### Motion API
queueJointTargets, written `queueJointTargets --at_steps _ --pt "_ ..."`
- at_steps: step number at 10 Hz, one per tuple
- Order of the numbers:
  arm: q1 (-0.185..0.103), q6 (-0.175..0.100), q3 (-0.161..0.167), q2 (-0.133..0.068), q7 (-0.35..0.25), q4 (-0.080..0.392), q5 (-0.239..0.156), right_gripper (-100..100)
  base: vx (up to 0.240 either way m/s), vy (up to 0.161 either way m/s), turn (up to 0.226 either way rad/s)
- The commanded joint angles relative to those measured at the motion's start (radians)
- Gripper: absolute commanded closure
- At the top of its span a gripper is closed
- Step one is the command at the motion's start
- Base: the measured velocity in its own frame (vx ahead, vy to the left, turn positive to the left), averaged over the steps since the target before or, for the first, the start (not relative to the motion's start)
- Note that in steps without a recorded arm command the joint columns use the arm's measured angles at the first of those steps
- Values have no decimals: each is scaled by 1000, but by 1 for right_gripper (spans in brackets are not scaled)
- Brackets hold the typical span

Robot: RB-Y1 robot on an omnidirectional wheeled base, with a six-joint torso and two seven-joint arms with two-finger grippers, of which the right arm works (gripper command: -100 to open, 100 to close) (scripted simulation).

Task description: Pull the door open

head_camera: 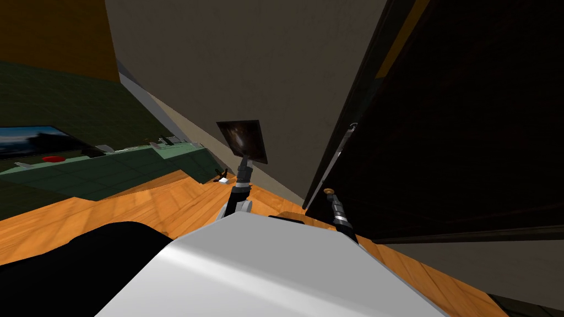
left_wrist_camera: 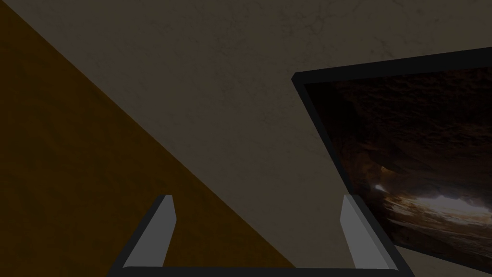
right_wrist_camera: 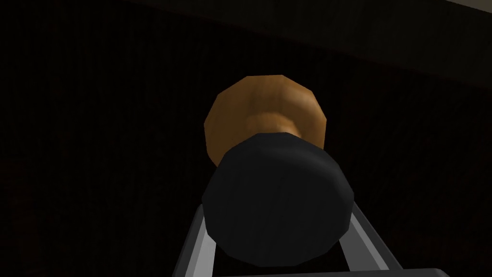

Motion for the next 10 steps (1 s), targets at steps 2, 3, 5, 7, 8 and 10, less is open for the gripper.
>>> queueJointTargets --at_steps 2,3,5,7,8,10 --pt "1 1 23 17 -66 -16 -11 100 -40 -28 49" --pt "0 2 28 17 -98 -18 -22 100 -35 -17 49" --pt "0 2 33 17 -146 -20 -33 100 -31 -11 32" --pt "-1 2 37 17 -192 -22 -44 100 -25 -11 26" --pt "-1 2 37 17 -192 -22 -44 100 -32 -10 26" --pt "-2 3 42 17 -233 -24 -56 100 -33 -13 41"
